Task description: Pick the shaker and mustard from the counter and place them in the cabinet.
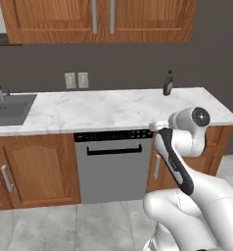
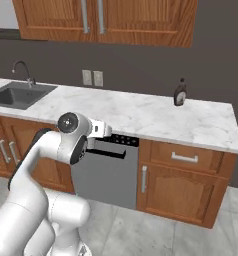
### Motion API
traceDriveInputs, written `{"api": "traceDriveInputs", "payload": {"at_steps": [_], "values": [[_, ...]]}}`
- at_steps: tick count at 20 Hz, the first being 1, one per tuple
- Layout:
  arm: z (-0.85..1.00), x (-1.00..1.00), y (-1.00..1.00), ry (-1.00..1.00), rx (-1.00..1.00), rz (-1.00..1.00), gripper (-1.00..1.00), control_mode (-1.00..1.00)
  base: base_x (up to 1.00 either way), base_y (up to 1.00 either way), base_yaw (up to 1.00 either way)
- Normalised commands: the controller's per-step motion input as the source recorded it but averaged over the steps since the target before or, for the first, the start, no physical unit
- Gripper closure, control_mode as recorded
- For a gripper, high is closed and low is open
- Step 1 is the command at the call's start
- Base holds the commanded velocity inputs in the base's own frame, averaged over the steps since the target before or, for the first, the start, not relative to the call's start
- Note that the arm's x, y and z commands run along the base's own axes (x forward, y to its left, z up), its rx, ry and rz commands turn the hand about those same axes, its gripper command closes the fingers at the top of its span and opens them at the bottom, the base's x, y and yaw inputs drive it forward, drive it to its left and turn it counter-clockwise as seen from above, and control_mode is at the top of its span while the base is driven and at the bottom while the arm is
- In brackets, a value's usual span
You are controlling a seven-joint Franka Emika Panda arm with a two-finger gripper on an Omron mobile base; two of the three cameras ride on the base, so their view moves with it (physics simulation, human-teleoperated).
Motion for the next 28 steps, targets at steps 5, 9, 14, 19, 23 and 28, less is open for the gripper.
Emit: {"api": "traceDriveInputs", "payload": {"at_steps": [5, 9, 14, 19, 23, 28], "values": [[0.00, 0.00, 0.00, 0.00, 0.00, 0.00, 1.00, 1.00, 0.00, 0.29, 0.57], [0.00, 0.00, 0.00, 0.00, 0.00, 0.00, 1.00, 1.00, 0.00, 0.28, 0.70], [0.00, 0.00, 0.00, 0.00, 0.00, 0.00, 1.00, 1.00, 0.05, 0.18, 0.71], [0.00, 0.00, 0.00, 0.00, 0.00, 0.00, 1.00, 1.00, 0.05, 0.02, 0.70], [0.00, 0.00, 0.00, 0.00, 0.00, 0.00, 1.00, 1.00, 0.14, 0.00, 0.65], [0.00, 0.00, 0.00, 0.00, 0.00, 0.00, 1.00, 1.00, 0.27, -0.23, 0.58]]}}
